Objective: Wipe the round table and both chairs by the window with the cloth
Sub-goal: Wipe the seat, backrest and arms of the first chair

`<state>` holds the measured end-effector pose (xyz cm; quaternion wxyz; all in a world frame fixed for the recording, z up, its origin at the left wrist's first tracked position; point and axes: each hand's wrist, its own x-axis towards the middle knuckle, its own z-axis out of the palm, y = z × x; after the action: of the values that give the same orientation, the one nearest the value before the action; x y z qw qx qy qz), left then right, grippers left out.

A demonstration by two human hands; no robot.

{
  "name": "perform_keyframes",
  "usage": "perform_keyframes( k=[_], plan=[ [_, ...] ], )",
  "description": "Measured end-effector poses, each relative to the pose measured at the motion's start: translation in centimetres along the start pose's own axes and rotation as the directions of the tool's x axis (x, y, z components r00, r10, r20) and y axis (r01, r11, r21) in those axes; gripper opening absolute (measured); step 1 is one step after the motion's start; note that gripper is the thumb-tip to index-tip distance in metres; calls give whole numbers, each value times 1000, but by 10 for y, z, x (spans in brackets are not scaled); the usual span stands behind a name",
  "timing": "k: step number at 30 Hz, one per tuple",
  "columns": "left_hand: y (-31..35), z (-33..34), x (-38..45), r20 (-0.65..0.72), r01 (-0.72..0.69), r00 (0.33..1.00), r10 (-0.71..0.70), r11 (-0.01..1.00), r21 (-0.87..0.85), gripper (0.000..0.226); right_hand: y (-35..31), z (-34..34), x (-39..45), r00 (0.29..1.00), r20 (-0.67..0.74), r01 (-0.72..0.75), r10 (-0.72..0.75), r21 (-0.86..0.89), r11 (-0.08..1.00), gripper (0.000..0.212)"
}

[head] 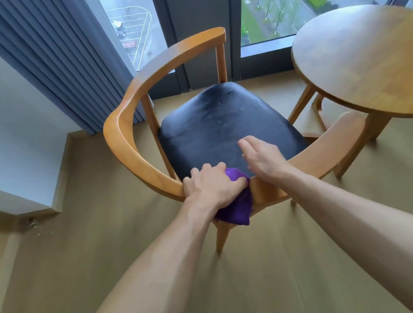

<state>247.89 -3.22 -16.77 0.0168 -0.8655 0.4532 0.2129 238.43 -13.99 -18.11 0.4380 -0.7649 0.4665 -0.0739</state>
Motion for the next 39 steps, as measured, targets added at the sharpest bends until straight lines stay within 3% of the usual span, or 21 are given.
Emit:
perform_keyframes(
  k=[3,6,10,15,18,24,30,35,37,39],
  plan=[
    [-24,-15,8,116,-142,981,155,984,-111,26,18,1,-6,979,-64,166,-193,-296,941,34],
    [-54,-37,15,212,-235,952,220,971,50,24,23,8,-8,972,-79,158,-219,-470,869,32],
    [-88,-84,42,233,-227,964,132,865,448,37,28,13,-7,970,-93,138,-224,-545,827,35],
    [-121,-123,74,171,-103,985,4,812,574,48,30,18,-6,966,-111,124,-233,-594,795,33],
    [-117,-104,73,175,-136,984,40,800,584,64,31,19,-5,966,-120,113,-228,-596,795,31],
    [-120,-84,72,177,-303,953,246,750,588,46,34,21,-2,965,-117,116,-236,-614,781,29],
    [-141,-106,88,34,-171,979,200,727,665,33,34,19,0,967,-99,120,-233,-633,765,25],
    [-136,-88,67,94,-310,942,322,730,609,33,13,19,5,1000,16,14,-4,-667,745,25],
    [-134,-93,67,147,-345,936,321,739,578,35,-9,29,3,986,168,90,1,-531,843,31],
    [-134,-101,75,192,-361,932,308,731,579,39,-39,49,-2,931,336,234,-142,-251,939,33]
  ],
)
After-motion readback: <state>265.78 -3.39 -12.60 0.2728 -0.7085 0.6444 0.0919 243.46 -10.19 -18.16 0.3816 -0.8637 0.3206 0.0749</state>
